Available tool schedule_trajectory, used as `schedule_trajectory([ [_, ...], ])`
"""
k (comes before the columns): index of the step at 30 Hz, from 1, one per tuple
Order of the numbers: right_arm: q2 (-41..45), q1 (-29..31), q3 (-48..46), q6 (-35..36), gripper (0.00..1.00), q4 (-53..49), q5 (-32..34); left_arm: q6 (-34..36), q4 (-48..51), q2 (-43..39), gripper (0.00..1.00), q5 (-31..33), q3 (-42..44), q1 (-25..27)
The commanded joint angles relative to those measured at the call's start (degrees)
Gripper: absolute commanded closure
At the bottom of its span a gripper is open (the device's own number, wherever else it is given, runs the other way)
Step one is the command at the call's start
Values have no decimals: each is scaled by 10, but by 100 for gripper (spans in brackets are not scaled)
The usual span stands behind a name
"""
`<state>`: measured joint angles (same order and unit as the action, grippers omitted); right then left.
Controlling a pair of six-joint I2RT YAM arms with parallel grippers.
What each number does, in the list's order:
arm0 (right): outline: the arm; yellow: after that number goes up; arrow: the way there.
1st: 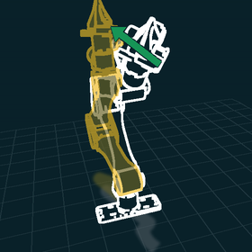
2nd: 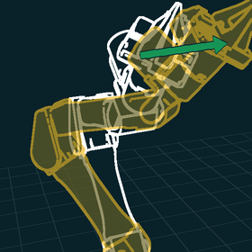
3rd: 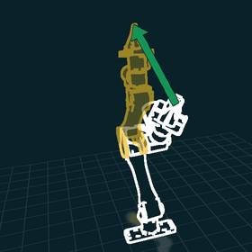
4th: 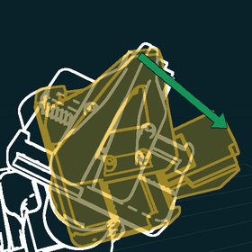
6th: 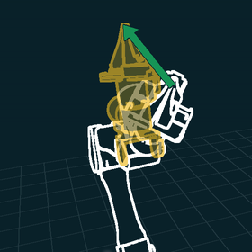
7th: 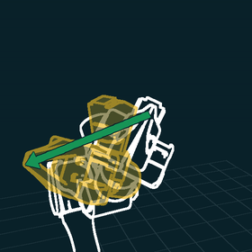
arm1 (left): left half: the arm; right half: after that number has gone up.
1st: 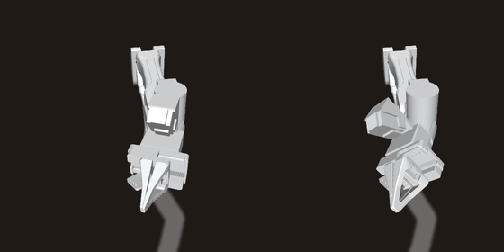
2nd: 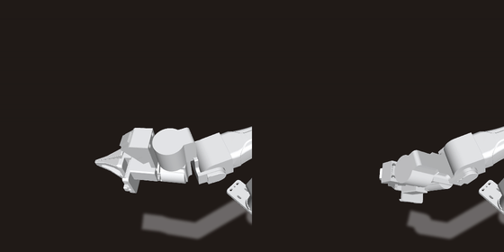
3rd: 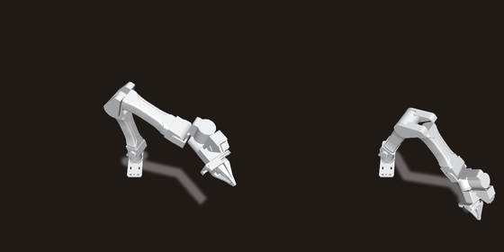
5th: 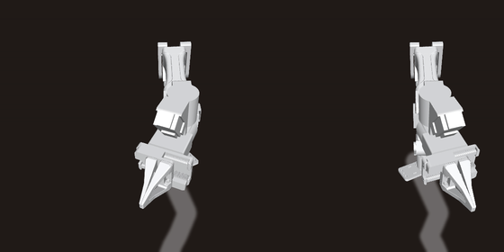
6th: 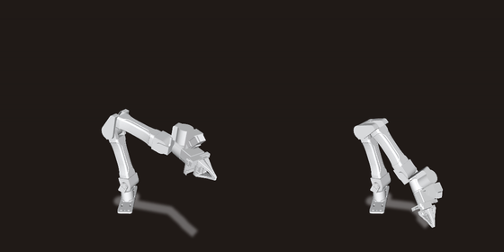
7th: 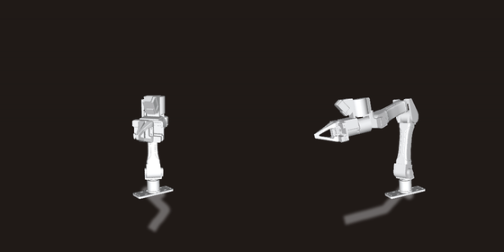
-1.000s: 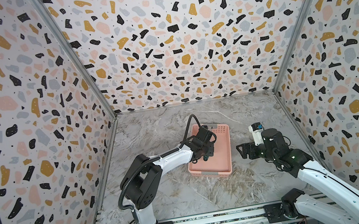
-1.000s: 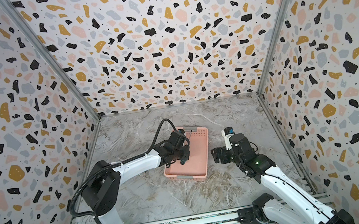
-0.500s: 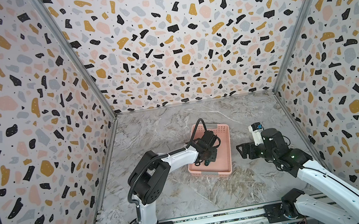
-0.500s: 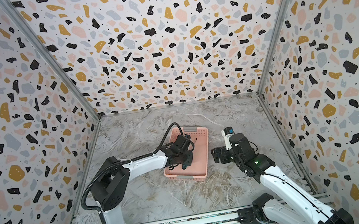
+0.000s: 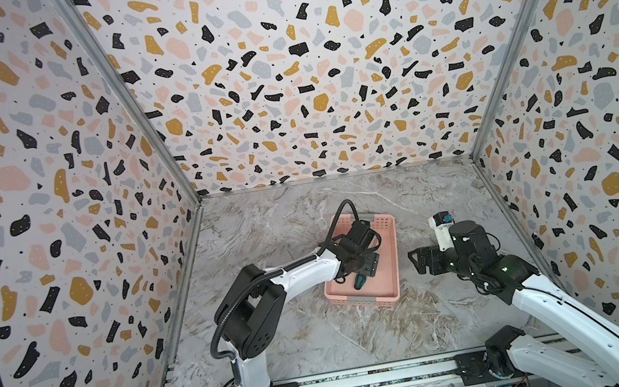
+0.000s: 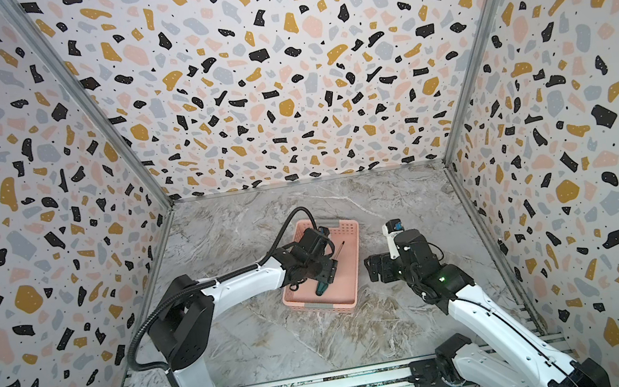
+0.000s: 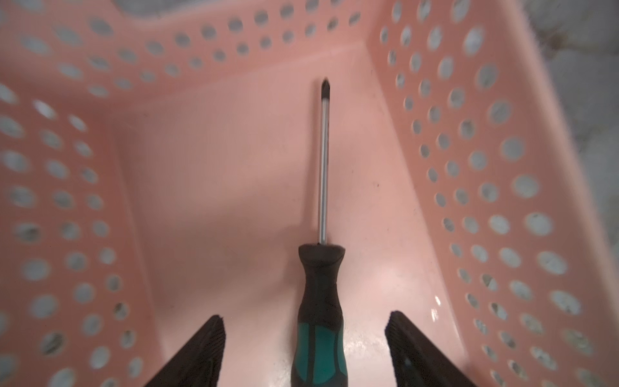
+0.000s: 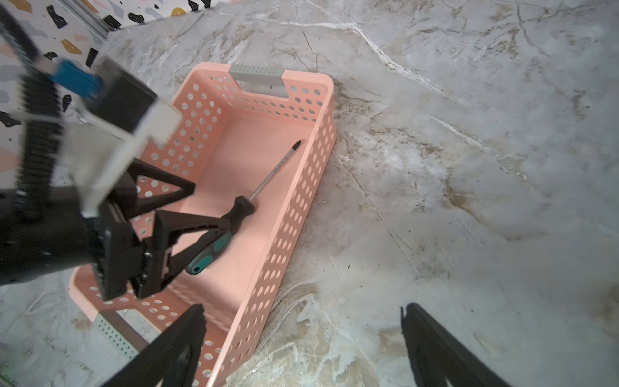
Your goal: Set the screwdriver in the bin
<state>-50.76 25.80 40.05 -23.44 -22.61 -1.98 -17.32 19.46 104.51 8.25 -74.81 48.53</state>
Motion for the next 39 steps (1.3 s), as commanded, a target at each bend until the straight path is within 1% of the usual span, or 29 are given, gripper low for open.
schedule_trajectory([
  [1, -7, 3, 70, 14, 2, -41, 46, 60, 2, -65, 11, 70, -46, -2],
  [2, -10, 3, 84, 19, 1, -45, 62, 72, -11, -86, 9, 79, -44, -6],
  [5, -22, 2, 128, 41, 1, -44, 101, 96, -85, -165, 7, 110, -3, -29],
  [8, -43, 2, 162, 74, 1, -32, 141, 100, -188, -259, 6, 114, 85, -88],
  [9, -50, 1, 168, 83, 1, -22, 160, 99, -238, -293, 6, 133, 128, -109],
  [10, -56, 2, 171, 86, 1, -12, 183, 103, -278, -321, 3, 151, 164, -124],
  [11, -61, 0, 171, 96, 1, 4, 202, 111, -319, -352, 0, 182, 206, -138],
  [14, -72, -9, 156, 137, 1, 80, 218, 165, -453, -418, 0, 331, 323, -147],
  [15, -73, -11, 141, 149, 1, 117, 223, 195, -505, -432, 0, 368, 363, -148],
  [16, -71, -12, 122, 165, 1, 157, 225, 229, -553, -440, 1, 380, 394, -151],
  [17, -68, -13, 96, 188, 1, 210, 225, 264, -591, -444, 0, 380, 424, -158],
  [18, -62, -13, 66, 208, 1, 266, 225, 274, -595, -443, 0, 381, 432, -166],
  [21, -55, -28, -14, 247, 1, 397, 208, 260, -535, -427, 0, 377, 423, -193],
  [23, -70, -58, -43, 257, 1, 431, 172, 260, -541, -421, 1, 367, 445, -213],
  [25, -83, -89, -85, 260, 1, 481, 148, 265, -580, -426, 0, 321, 493, -241],
  [27, -90, -127, -137, 256, 1, 560, 101, 235, -663, -426, 0, 303, 555, -272],
  [29, -100, -157, -178, 251, 1, 623, 48, 205, -703, -424, 0, 283, 587, -294],
  [31, -113, -177, -199, 249, 1, 648, 29, 190, -723, -417, 0, 272, 608, -301],
  [33, -126, -190, -211, 254, 1, 658, 24, 197, -723, -406, 0, 265, 615, -301],
  [35, -142, -201, -230, 270, 1, 691, 17, 200, -708, -405, 0, 288, 615, -303],
  [37, -159, -211, -248, 281, 1, 727, 3, 213, -767, -395, 0, 303, 640, -306],
  [39, -181, -217, -262, 280, 1, 768, -6, 219, -794, -380, 0, 296, 647, -315],
])
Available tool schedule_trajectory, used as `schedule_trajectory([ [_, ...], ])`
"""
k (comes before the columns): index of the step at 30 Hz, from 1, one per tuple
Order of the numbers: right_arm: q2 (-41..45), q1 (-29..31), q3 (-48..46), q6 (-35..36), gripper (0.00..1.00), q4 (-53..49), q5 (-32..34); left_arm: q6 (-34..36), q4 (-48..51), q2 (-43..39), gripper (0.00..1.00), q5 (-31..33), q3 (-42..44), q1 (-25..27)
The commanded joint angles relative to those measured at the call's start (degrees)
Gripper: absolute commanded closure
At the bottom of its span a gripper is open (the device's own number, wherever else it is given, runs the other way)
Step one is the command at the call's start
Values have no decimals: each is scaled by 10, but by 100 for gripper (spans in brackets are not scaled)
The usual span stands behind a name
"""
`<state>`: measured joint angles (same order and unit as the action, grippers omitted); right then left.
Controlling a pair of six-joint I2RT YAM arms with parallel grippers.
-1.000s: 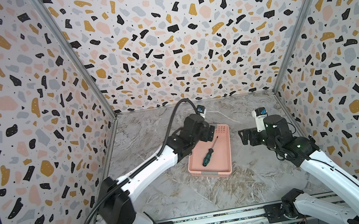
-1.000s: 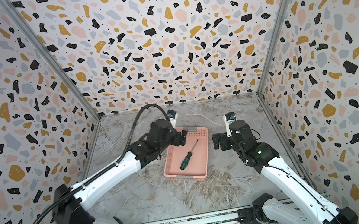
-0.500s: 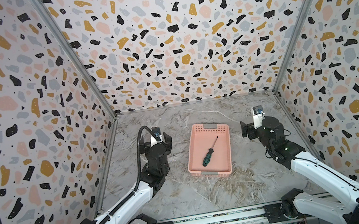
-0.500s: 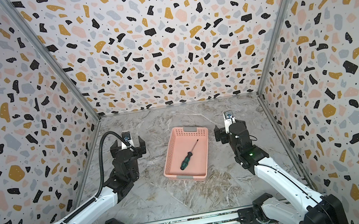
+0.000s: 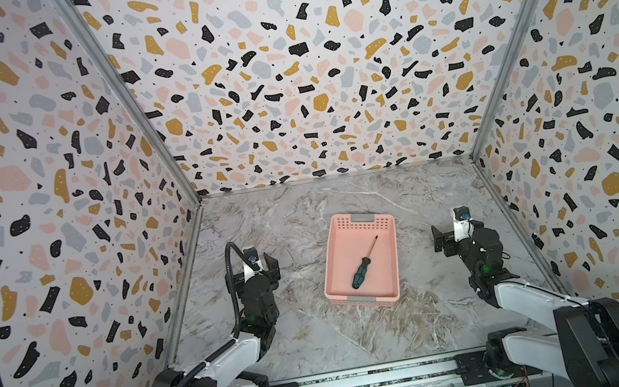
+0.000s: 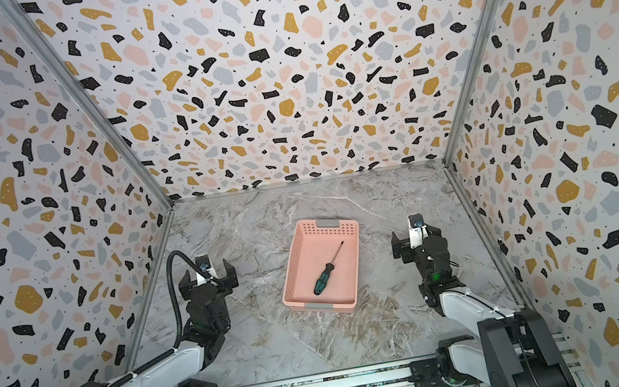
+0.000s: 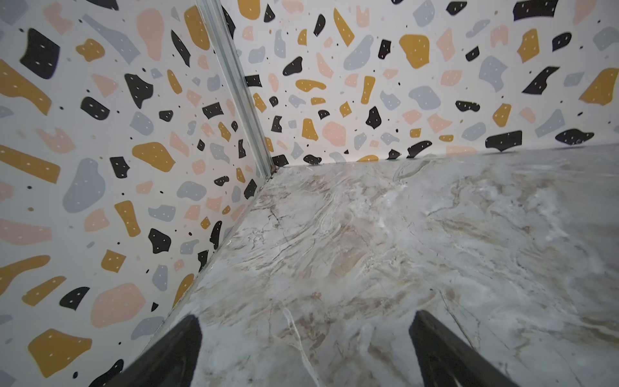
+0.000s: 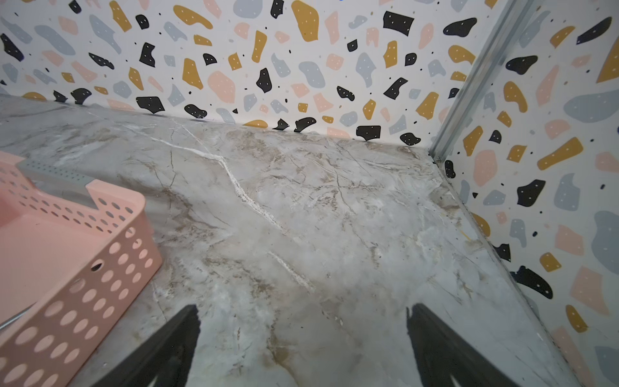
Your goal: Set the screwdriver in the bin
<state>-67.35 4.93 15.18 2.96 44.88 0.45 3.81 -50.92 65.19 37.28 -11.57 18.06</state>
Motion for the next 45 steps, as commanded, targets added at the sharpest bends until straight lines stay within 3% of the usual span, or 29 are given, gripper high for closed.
schedule_trajectory([
  [1, -29, -9, -21, 12, 1, 118, -30, 3, -84, 23, 0, -3, 10, -15],
  [8, -139, -12, -46, 2, 1, 256, -57, 10, -150, 114, 0, -43, 13, -27],
  [11, -179, -12, -55, 6, 1, 306, -68, -4, -136, 105, 0, -105, 16, -58],
  [17, -175, -15, -48, 4, 1, 287, -69, -26, -273, 158, 1, -134, 58, -90],
  [19, -180, -20, -40, -3, 1, 279, -68, -29, -203, 142, 0, -141, 38, -93],
  [24, -182, -32, -26, -14, 1, 254, -72, -46, -173, 148, 0, -172, 19, -117],
  [45, -181, -26, -29, -11, 1, 259, -62, -52, -176, 147, 0, -157, 20, -117],
])
